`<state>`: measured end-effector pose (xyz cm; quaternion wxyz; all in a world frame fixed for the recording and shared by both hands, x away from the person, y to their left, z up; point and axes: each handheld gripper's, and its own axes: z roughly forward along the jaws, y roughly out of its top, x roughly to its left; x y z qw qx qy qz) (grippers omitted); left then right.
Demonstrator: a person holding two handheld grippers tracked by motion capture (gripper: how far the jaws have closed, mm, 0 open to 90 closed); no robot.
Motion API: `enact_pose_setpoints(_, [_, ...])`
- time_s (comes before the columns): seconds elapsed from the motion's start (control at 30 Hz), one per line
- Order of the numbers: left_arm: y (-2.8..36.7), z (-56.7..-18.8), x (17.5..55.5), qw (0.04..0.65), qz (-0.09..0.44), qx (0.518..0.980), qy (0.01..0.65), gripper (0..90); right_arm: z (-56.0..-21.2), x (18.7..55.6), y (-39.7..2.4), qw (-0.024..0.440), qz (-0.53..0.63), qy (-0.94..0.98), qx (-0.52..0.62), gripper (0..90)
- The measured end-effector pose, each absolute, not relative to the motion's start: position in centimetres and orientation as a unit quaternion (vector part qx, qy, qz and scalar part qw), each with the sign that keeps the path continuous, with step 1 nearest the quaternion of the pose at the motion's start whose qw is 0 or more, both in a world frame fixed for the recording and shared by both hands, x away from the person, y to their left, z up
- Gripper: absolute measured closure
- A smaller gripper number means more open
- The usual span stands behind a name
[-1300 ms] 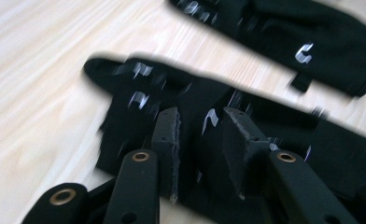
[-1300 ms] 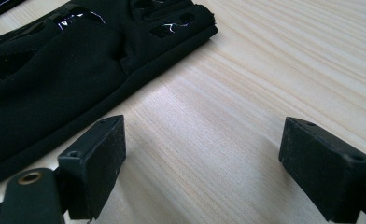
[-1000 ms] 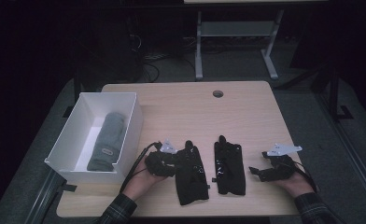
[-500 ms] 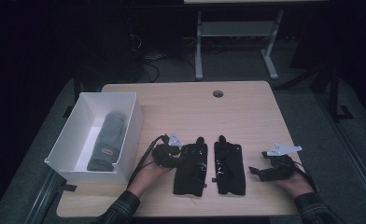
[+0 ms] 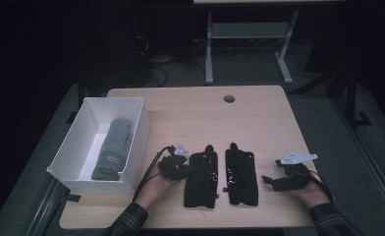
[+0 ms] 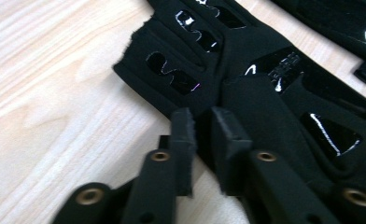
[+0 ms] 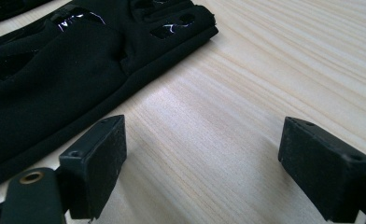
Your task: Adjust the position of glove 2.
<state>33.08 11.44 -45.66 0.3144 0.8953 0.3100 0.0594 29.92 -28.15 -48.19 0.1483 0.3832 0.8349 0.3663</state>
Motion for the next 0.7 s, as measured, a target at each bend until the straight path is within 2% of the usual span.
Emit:
enact_pose_setpoints(0.07, [11.4, -45.6, 33.2, 0.315, 0.057, 0.896, 0.309, 86.5, -48.2, 29.9, -28.1, 0.147, 0.367, 0.836, 0.382, 17.2])
enact_pose_setpoints(0.13, [11.5, -45.6, 33.5, 0.316, 0.049, 0.894, 0.313, 87.8, -48.0, 29.8, -28.0, 0.144, 0.366, 0.838, 0.378, 24.6])
enact_pose_setpoints(0.27, [11.8, -45.2, 34.2, 0.333, 0.028, 0.882, 0.332, 88.6, -47.5, 29.7, -27.9, 0.127, 0.373, 0.842, 0.369, 49.6])
enact_pose_setpoints(0.37, [12.0, -44.3, 34.4, 0.359, 0.026, 0.871, 0.335, 88.8, -47.0, 29.8, -27.7, 0.114, 0.38, 0.844, 0.361, 73.9])
enact_pose_setpoints(0.43, [12.0, -43.8, 34.5, 0.37, 0.03, 0.865, 0.336, 88.9, -46.8, 29.9, -27.2, 0.111, 0.385, 0.847, 0.35, 83.7])
enact_pose_setpoints(0.53, [12.0, -43.5, 35.0, 0.376, 0.027, 0.862, 0.339, 89.0, -46.7, 30.2, -26.1, 0.106, 0.381, 0.854, 0.337, 89.4])
enact_pose_setpoints(0.7, [12.1, -42.9, 35.9, 0.395, 0.029, 0.849, 0.35, 89.0, -47.0, 30.4, -24.7, 0.09, 0.368, 0.868, 0.322, 90.0])
